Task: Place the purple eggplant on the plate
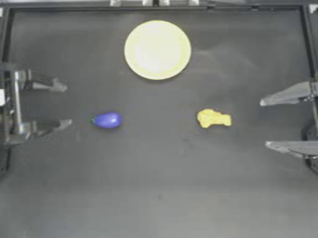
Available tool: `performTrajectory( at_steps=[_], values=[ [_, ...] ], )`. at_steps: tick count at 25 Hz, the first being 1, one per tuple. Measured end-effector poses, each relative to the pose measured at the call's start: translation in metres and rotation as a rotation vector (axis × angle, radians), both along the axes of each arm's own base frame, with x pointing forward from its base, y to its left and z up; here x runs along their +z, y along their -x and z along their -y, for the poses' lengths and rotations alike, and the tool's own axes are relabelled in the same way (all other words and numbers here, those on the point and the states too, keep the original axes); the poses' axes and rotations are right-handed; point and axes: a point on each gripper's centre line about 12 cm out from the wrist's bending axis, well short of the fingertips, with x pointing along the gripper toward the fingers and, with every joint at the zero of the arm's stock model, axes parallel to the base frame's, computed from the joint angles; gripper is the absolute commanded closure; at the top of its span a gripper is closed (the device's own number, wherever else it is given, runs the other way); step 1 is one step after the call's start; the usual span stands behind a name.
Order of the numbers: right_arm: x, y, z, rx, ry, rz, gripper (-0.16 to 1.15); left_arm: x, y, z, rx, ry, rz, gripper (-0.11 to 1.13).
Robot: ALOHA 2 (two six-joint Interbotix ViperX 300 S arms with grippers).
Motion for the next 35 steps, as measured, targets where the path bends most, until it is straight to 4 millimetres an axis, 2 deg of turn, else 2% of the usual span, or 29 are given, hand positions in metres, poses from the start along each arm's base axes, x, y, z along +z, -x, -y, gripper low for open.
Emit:
performTrajectory(
  at_steps=[9, 17, 23, 35],
  values=[
    [0.0, 0.0, 0.0, -0.001, -0.009, 0.0, -0.03, -0.032, -0.041, -0.022, -0.031, -0.026, -0.319, -0.01],
    [-0.001, 0.0, 0.0, -0.003, -0.015, -0.002, -0.03, -0.058, -0.07, -0.038, -0.033, -0.008, -0.441, -0.01],
    [-0.002, 0.0, 0.0, -0.003, -0.015, -0.005, -0.03, -0.081, -0.082, -0.042, -0.041, 0.02, -0.517, -0.01],
    [-0.001, 0.0, 0.0, -0.003, -0.017, -0.005, -0.03, -0.113, -0.098, -0.043, -0.054, 0.037, -0.554, -0.01]
  ],
)
